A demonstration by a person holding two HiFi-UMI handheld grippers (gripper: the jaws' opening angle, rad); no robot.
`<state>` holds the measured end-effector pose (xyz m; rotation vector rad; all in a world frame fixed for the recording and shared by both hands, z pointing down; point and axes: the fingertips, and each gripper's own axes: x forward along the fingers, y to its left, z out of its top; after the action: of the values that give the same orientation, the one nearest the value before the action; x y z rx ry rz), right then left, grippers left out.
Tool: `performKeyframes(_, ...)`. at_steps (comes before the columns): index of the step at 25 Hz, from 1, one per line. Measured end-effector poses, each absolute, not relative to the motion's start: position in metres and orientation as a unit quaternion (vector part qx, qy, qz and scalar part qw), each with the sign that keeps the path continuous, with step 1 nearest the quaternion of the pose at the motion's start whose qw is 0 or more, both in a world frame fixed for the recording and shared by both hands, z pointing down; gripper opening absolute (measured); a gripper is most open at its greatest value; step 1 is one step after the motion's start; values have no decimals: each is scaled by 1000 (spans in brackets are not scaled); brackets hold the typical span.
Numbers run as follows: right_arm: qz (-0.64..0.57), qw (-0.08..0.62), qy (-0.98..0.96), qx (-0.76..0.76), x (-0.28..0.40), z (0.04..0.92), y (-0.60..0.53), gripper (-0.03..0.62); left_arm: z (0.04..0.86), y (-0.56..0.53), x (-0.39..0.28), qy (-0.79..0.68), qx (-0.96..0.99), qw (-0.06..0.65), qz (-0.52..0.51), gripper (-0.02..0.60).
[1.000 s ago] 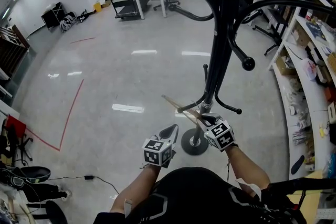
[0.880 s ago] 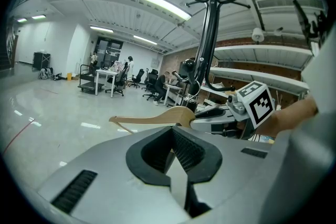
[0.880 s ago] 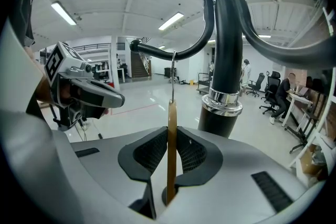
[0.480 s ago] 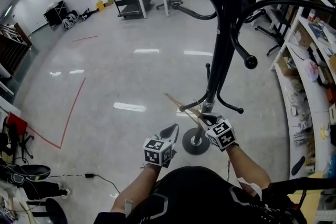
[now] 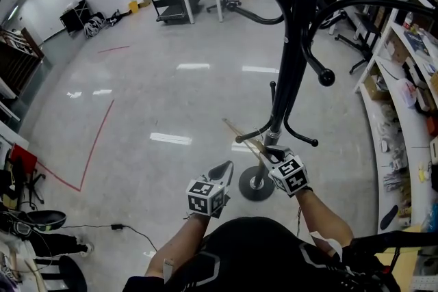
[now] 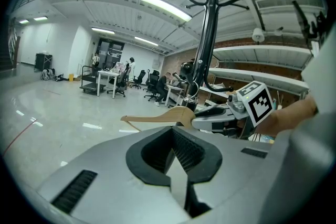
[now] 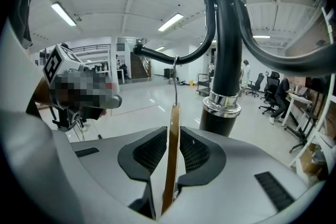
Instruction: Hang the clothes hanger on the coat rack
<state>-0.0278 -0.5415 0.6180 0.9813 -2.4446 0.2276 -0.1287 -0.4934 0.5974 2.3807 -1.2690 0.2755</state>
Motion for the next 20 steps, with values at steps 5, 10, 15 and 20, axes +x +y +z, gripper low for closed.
performKeyframes(5, 81, 232, -895, 372, -19, 605, -539, 60, 595, -491, -129, -464, 855, 213, 92, 2)
performKeyframes(10, 72, 220, -895, 381, -7, 587, -528, 60, 591, -482, -121, -465, 854, 213, 93, 2)
performKeyframes(15, 76, 182, -900, 388, 14, 560, -504, 59, 587, -465, -115, -476, 848, 219, 81, 2)
performKeyframes(20, 75, 130, -911, 385, 39, 521, -474, 58, 567, -445, -96, -478, 852, 205, 63, 2)
